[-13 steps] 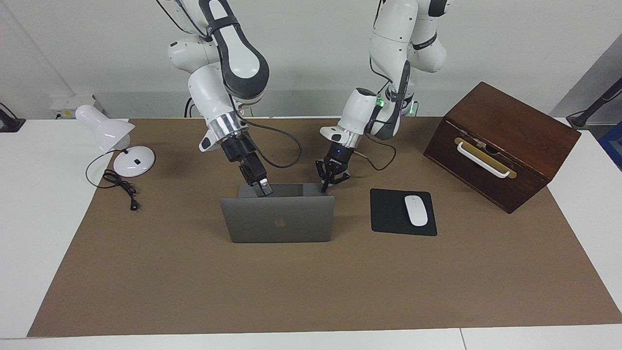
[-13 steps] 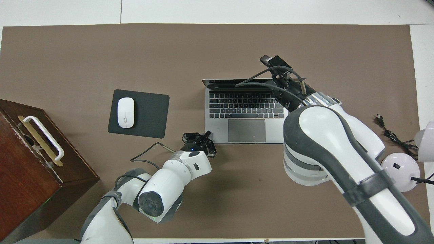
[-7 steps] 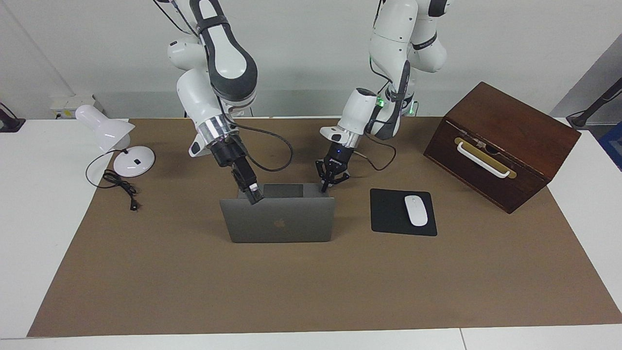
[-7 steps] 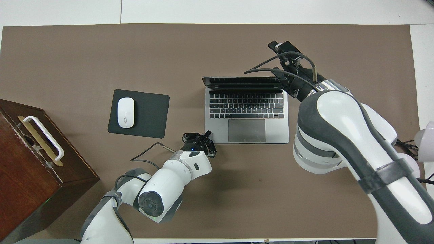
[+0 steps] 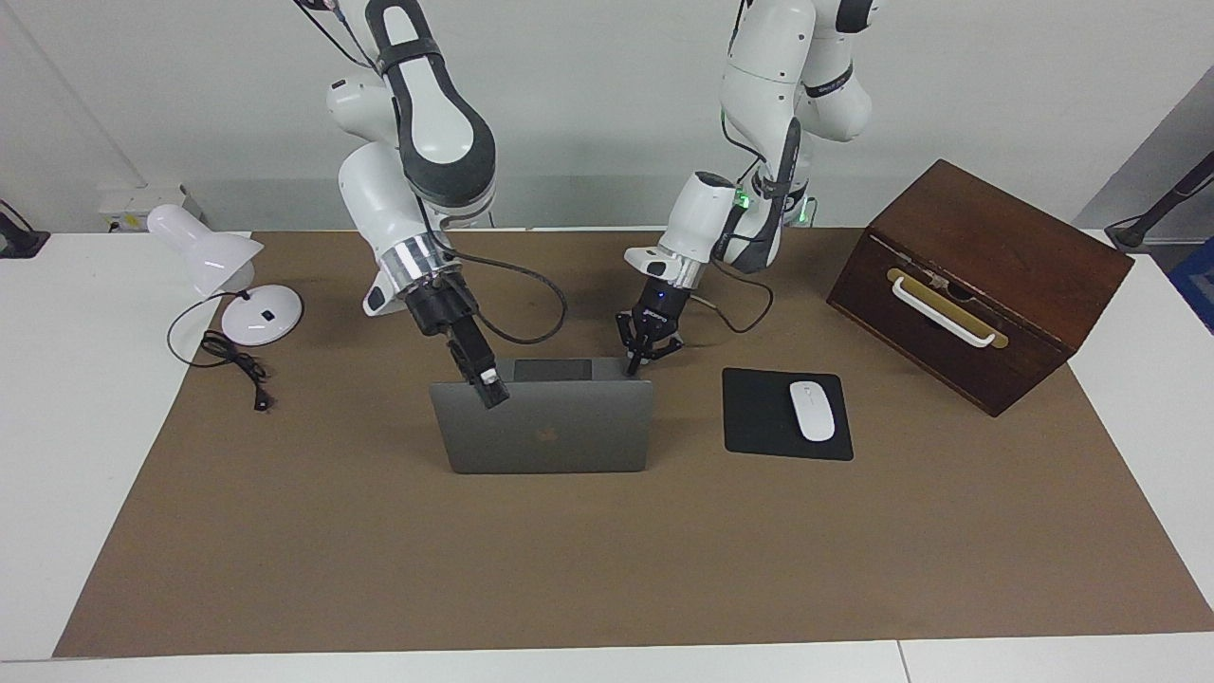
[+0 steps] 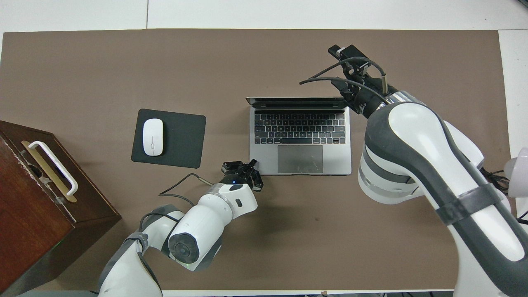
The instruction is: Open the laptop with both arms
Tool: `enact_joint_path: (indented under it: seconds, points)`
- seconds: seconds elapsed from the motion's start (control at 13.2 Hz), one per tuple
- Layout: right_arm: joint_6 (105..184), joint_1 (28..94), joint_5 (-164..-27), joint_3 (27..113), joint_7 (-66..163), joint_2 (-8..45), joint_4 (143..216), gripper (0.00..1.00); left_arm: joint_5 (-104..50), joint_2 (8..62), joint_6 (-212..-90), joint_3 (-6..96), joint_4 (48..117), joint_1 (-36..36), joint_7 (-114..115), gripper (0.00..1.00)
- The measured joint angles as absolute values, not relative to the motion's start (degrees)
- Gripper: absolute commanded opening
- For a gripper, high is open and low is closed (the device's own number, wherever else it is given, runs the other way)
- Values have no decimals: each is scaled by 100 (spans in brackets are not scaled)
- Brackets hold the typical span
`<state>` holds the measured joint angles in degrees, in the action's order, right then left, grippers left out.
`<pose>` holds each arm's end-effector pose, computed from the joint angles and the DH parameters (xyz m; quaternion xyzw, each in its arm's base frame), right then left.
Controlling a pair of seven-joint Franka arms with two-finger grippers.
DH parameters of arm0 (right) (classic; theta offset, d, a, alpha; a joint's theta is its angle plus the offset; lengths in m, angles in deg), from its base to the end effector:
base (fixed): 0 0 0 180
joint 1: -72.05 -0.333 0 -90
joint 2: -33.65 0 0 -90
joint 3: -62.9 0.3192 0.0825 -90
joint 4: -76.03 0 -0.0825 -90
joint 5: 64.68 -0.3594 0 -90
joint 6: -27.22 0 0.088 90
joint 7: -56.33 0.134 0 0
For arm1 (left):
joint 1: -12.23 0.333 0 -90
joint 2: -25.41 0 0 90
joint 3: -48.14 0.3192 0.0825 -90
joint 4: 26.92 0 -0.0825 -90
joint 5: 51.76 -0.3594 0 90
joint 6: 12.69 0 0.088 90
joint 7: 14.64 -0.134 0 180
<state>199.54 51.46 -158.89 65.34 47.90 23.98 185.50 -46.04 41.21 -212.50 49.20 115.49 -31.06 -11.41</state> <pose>0.5914 0.1750 0.4556 -0.7487 0.4194 -0.2475 0.4497 0.4014 -0.3471 0.2727 0.8964 -0.2658 0.3278 0.1358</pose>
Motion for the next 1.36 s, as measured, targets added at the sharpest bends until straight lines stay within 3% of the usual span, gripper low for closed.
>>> enact_joint_path:
  seconds: [0.3,0.53,0.98,1.36]
  points:
    - [19908,5243,-15878,6528,4790,2230,17990,100,-4604,4121,-21252,4920,11549,-3106,-1141,0]
    - [19391,5612,-15112,6515,4905,1925,17360,100,-4583,4136,-21252,4925,11524,-3105,-1074,0]
    - [17801,6285,-11410,6486,7582,1338,16119,100,-4574,4157,-21258,4958,11285,-3097,-843,0]
    - [16002,6909,-10053,6443,7894,972,14787,100,-4550,3747,-20449,5028,11241,-2984,-771,0]
